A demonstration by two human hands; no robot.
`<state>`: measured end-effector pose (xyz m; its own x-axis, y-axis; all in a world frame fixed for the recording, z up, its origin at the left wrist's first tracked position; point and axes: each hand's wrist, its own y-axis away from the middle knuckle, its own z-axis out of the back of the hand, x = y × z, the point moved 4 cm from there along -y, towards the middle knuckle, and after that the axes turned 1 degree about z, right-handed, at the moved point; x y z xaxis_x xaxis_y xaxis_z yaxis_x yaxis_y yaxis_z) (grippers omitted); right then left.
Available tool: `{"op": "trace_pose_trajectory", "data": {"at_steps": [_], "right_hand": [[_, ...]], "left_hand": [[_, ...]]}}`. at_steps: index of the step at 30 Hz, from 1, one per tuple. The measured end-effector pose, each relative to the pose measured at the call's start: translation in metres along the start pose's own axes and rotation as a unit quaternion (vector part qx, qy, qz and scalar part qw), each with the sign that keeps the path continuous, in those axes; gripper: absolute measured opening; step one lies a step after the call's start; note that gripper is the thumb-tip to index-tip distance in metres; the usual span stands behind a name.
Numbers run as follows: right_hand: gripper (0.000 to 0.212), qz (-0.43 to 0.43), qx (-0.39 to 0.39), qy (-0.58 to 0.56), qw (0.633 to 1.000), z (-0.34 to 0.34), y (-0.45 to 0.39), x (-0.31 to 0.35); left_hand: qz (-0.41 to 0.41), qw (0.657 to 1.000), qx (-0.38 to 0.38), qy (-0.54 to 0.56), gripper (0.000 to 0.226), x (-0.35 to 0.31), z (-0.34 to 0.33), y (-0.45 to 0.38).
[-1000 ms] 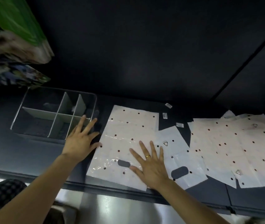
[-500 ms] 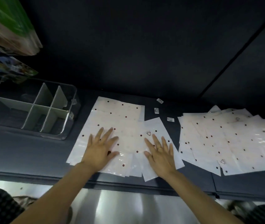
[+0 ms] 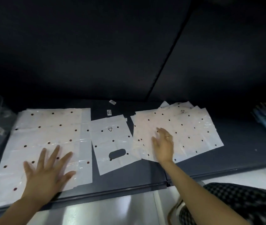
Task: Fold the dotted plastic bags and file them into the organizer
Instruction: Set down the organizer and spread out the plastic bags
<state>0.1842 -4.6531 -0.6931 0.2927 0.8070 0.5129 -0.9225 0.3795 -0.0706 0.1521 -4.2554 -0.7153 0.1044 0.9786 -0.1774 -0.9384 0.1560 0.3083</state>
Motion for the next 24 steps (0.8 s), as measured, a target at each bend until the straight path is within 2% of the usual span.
{"op": "trace_pose_trajectory", "data": {"at_steps": [2, 3, 5, 8, 10, 12, 14, 15, 16, 17, 18, 19, 21, 22, 23, 24], "right_hand": [[0.056, -0.086, 0.013, 0.046, 0.995, 0.013, -0.002, -0.044], [0.057, -0.102, 0.035, 0.082, 0.991, 0.016, 0.0, -0.059], [0.044, -0.09, 0.035, 0.103, 0.99, 0.019, 0.001, -0.076], [0.026, -0.067, -0.005, 0.036, 0.997, 0.025, -0.001, -0.074], [0.027, -0.056, 0.009, -0.024, 0.998, 0.028, -0.003, -0.064], [0.034, -0.051, 0.007, -0.103, 0.993, 0.033, 0.0, -0.045], [0.033, 0.007, -0.019, -0.139, 0.99, 0.035, 0.007, -0.017], [0.028, 0.049, -0.008, -0.138, 0.989, 0.03, 0.011, 0.001], [0.024, 0.104, 0.029, -0.135, 0.985, 0.023, 0.018, 0.023], [0.024, 0.175, 0.069, -0.12, 0.975, 0.016, 0.028, 0.047], [0.024, 0.256, 0.099, -0.093, 0.957, 0.009, 0.038, 0.069], [0.022, 0.336, 0.117, -0.06, 0.933, 0.001, 0.049, 0.087], [0.019, 0.465, 0.157, -0.002, 0.871, -0.017, 0.071, 0.109], [0.024, 0.495, 0.197, 0.033, 0.846, -0.027, 0.08, 0.113], [0.029, 0.51, 0.241, 0.07, 0.823, -0.036, 0.088, 0.112], [0.033, 0.519, 0.272, 0.096, 0.804, -0.042, 0.093, 0.109]], "left_hand": [[-0.065, 0.998, -0.003, -0.022, 0.078, -0.02, 0.003, 0.004], [-0.101, 0.994, -0.002, -0.043, 0.075, -0.03, 0.002, 0.006], [-0.132, 0.988, -0.01, -0.074, 0.073, -0.042, -0.002, 0.009], [-0.12, 0.99, 0.001, -0.068, 0.077, -0.043, -0.007, 0.01], [-0.092, 0.994, 0.033, -0.043, 0.092, -0.042, -0.006, 0.007], [-0.074, 0.997, 0.028, -0.01, 0.105, -0.046, -0.001, 0.003], [-0.081, 0.994, 0.0, 0.067, 0.107, -0.059, 0.009, 0.0], [-0.087, 0.985, -0.02, 0.15, 0.099, -0.069, 0.017, 0.0], [-0.087, 0.963, -0.019, 0.256, 0.082, -0.081, 0.026, 0.001], [-0.077, 0.931, 0.001, 0.358, 0.061, -0.094, 0.036, 0.0], [-0.061, 0.89, 0.024, 0.451, 0.05, -0.105, 0.043, -0.001], [-0.037, 0.839, 0.04, 0.541, 0.052, -0.112, 0.049, -0.004], [0.045, 0.734, 0.047, 0.676, 0.075, -0.107, 0.056, -0.012], [0.087, 0.702, 0.047, 0.705, 0.081, -0.097, 0.057, -0.016], [0.114, 0.695, 0.043, 0.708, 0.081, -0.087, 0.056, -0.019], [0.128, 0.723, 0.03, 0.678, 0.079, -0.078, 0.054, -0.02]]}}
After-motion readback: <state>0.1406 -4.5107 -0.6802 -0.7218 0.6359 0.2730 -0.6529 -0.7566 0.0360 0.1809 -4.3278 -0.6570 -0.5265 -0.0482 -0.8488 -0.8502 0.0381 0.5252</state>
